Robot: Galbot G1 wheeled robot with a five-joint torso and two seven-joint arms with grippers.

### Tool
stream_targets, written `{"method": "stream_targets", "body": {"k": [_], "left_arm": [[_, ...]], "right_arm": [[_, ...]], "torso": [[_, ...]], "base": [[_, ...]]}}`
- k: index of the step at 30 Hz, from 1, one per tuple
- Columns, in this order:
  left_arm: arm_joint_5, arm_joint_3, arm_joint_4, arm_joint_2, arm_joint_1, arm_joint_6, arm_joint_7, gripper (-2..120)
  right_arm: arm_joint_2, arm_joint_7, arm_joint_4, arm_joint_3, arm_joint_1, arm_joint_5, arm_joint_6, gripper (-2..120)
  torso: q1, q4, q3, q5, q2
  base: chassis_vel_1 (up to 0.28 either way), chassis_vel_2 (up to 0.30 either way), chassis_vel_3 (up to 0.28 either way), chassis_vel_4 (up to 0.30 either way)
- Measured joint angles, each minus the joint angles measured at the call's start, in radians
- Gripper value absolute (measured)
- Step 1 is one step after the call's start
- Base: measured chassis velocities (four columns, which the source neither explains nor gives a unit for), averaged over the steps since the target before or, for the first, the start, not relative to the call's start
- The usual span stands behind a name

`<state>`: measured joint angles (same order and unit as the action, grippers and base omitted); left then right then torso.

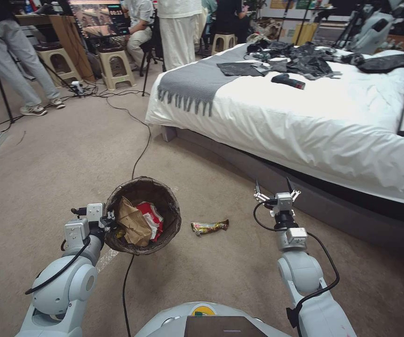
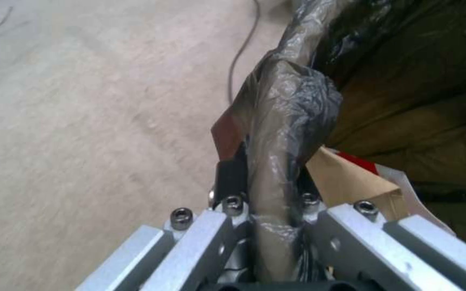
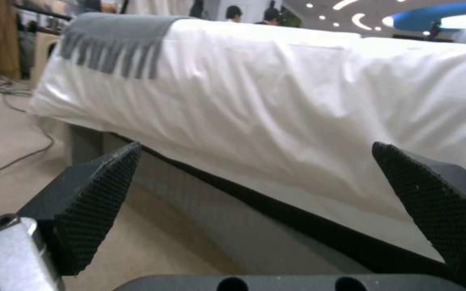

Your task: Pick up the trash bin, then pick up the garbage from the floor and place it into the trash bin.

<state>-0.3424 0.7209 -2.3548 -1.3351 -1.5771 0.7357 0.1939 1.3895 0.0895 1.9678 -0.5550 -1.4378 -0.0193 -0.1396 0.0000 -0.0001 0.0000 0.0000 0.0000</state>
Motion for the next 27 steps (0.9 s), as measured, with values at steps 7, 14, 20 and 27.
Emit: {"method": "stream_targets", "body": {"k": [7, 14, 20, 27], "left_arm": [[0.000, 0.001, 0.004, -0.004, -0.002, 0.000, -0.001, 0], [0.000, 0.001, 0.008, -0.006, 0.004, 0.000, 0.000, 0], [-0.001, 0.001, 0.013, -0.007, 0.006, 0.000, -0.001, 0], [0.003, -0.004, 0.020, -0.013, 0.006, 0.000, -0.007, 0]], "right_arm": [[0.002, 0.001, -0.008, 0.001, 0.001, -0.004, -0.003, 100], [-0.002, 0.002, -0.008, -0.002, 0.002, -0.005, -0.004, 100], [-0.001, 0.010, -0.009, -0.003, 0.001, 0.000, -0.003, 100], [-0.061, 0.019, 0.091, 0.030, -0.040, 0.080, 0.078, 100]], "torso": [[0.000, 0.0000, 0.000, 0.0000, 0.000], [0.000, 0.0000, 0.000, 0.0000, 0.000], [0.000, 0.0001, 0.000, 0.0000, 0.000], [0.000, -0.0005, 0.000, 0.0001, 0.000]], "base": [[0.064, 0.067, 0.060, 0.059], [0.000, 0.000, 0.000, 0.000], [0.000, 0.000, 0.000, 0.000], [0.000, 0.000, 0.000, 0.000]]}}
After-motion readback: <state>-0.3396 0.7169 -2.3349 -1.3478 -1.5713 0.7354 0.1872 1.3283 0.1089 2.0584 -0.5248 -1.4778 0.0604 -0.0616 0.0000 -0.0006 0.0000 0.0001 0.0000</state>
